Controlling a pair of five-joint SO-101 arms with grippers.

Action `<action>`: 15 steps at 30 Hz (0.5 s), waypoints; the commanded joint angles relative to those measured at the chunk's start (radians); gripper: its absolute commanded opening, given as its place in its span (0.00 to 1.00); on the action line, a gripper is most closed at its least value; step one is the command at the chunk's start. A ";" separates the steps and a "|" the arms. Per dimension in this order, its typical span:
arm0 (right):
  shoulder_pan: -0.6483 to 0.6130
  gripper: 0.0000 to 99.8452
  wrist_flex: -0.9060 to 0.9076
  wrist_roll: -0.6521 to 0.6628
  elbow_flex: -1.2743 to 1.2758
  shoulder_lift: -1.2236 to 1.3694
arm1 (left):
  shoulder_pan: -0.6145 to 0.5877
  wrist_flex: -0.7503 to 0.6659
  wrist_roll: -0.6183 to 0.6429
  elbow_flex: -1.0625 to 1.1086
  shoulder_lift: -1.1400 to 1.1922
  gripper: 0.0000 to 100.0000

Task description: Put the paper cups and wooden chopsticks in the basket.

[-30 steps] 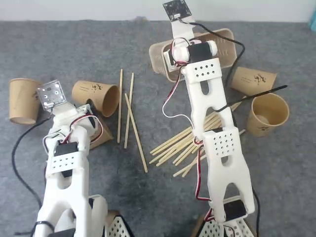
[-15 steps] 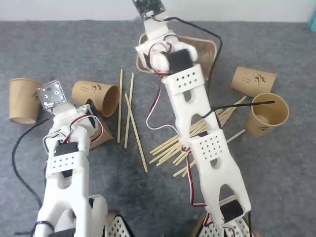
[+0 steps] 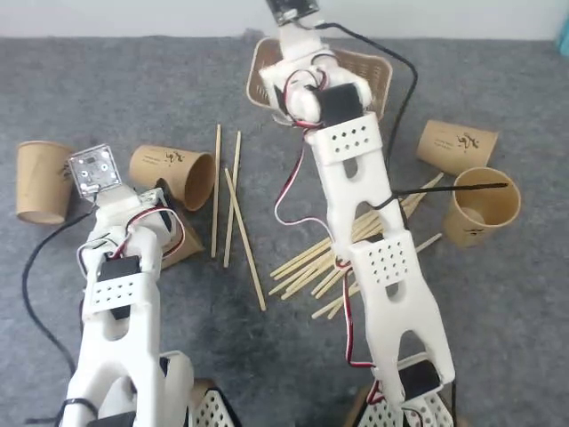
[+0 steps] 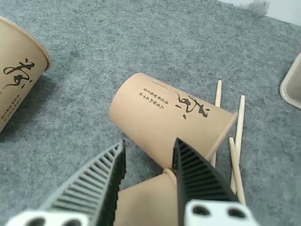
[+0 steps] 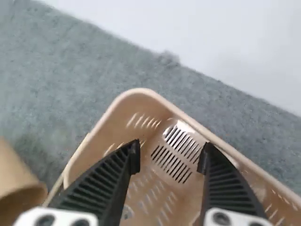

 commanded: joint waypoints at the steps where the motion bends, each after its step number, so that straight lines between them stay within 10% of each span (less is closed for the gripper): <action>1: 0.059 0.22 -0.076 -0.107 -0.044 -0.025 | 0.000 -0.031 -0.009 -0.053 0.002 0.16; 15: 0.027 0.22 -0.173 -0.152 0.017 -0.036 | 0.000 -0.031 -0.009 -0.053 0.003 0.16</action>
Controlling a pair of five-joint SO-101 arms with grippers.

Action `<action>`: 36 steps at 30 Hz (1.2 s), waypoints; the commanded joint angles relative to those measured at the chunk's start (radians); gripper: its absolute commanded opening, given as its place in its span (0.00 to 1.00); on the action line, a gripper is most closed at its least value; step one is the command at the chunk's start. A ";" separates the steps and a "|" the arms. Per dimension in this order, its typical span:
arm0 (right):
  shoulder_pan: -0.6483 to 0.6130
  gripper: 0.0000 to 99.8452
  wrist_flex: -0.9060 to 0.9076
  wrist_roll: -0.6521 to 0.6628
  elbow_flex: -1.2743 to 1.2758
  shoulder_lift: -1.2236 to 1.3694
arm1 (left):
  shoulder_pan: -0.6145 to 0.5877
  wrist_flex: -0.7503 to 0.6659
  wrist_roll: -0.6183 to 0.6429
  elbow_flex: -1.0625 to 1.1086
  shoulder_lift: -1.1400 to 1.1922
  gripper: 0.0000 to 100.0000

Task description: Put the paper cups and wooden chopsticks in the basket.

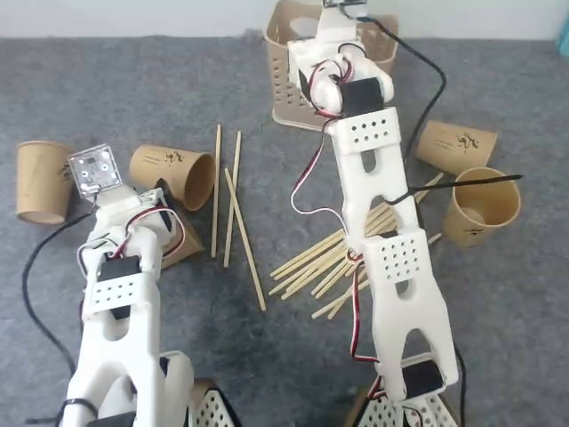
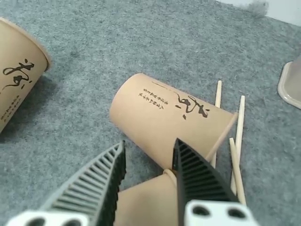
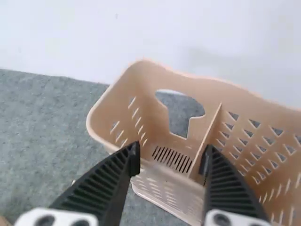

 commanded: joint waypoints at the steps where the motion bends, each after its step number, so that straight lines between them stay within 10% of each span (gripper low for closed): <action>1: -0.047 0.22 -0.033 0.037 -0.049 -0.036 | 0.000 -0.031 -0.009 -0.056 0.012 0.16; 13: -0.094 0.21 -0.028 0.592 0.011 -0.035 | 0.000 -0.025 -0.009 -0.145 0.150 0.16; 36: -0.087 0.07 -0.331 0.664 -0.011 0.048 | 0.000 -0.005 -0.011 -0.147 0.143 0.16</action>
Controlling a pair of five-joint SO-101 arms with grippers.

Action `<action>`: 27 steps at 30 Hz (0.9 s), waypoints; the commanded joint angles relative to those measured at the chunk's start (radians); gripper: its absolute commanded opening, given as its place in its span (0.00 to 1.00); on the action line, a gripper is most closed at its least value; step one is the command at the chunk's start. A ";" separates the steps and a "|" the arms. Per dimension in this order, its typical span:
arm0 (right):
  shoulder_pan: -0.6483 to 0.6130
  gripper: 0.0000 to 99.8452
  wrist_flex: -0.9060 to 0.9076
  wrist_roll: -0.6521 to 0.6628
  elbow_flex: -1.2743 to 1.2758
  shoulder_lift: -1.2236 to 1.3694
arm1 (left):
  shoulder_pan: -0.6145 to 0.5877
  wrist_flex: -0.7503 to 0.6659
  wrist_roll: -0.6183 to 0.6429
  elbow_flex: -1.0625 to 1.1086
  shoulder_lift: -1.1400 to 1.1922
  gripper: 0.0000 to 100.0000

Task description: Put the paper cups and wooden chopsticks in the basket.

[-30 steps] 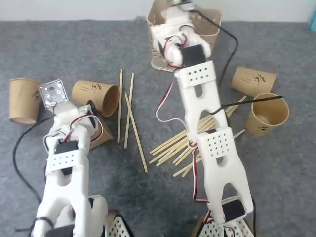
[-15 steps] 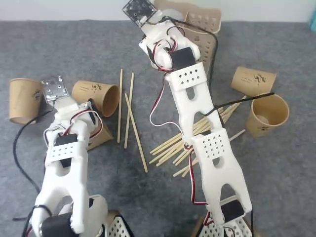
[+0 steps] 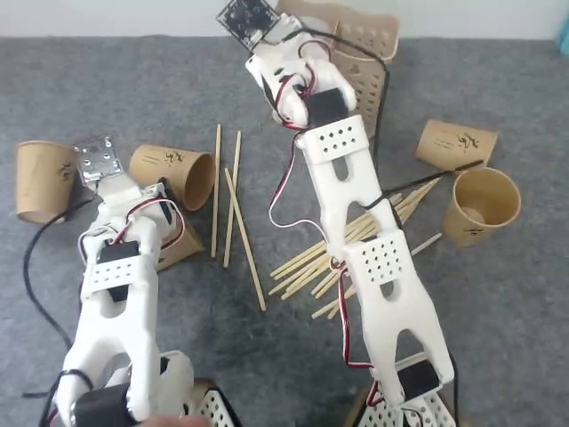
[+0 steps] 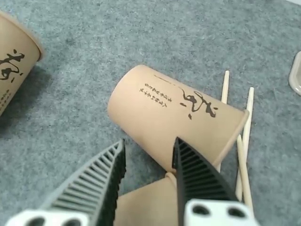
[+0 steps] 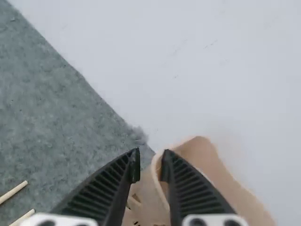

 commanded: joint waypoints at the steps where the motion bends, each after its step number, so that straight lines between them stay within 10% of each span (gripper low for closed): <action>1: 0.018 0.07 -0.035 -0.032 -0.029 -0.025 | 0.000 -0.005 -0.011 -0.050 -0.020 0.16; 13: 0.084 0.01 -0.073 -0.592 -0.005 -0.084 | 0.000 -0.005 -0.011 -0.050 -0.020 0.16; 27: 0.096 0.03 0.193 -0.660 0.066 -0.047 | 0.000 -0.005 -0.012 -0.050 -0.020 0.16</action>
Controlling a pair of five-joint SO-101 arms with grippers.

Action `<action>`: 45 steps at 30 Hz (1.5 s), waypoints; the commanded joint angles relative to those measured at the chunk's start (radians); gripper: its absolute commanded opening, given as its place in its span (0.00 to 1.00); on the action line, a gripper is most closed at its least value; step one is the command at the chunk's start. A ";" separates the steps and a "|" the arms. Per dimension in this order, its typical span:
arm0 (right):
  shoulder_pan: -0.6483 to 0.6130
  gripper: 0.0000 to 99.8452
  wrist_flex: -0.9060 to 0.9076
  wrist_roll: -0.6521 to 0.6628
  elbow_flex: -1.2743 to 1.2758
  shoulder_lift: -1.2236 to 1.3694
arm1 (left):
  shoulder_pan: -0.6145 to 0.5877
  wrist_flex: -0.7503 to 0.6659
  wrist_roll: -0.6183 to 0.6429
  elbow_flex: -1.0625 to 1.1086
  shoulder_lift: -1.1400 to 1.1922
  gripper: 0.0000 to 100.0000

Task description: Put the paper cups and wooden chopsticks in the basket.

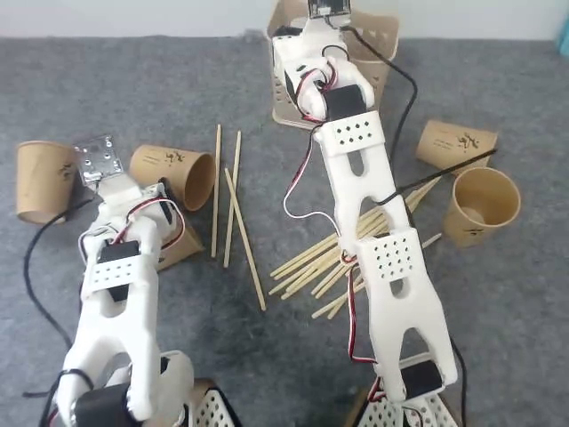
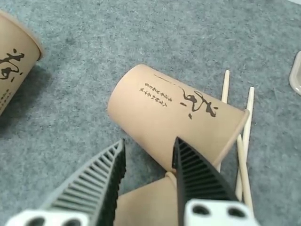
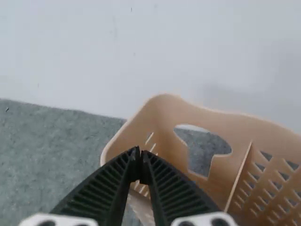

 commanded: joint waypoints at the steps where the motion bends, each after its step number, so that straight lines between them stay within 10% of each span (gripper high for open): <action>1: 0.013 0.03 0.174 -0.009 -0.029 -0.041 | 0.000 -0.005 -0.012 -0.050 -0.020 0.16; 15: -0.047 0.18 0.380 -0.014 -0.209 -0.036 | -0.002 -0.005 -0.012 -0.050 -0.020 0.16; 45: -0.108 0.18 0.378 -0.017 -0.209 -0.222 | -0.003 -0.006 -0.012 -0.051 -0.018 0.16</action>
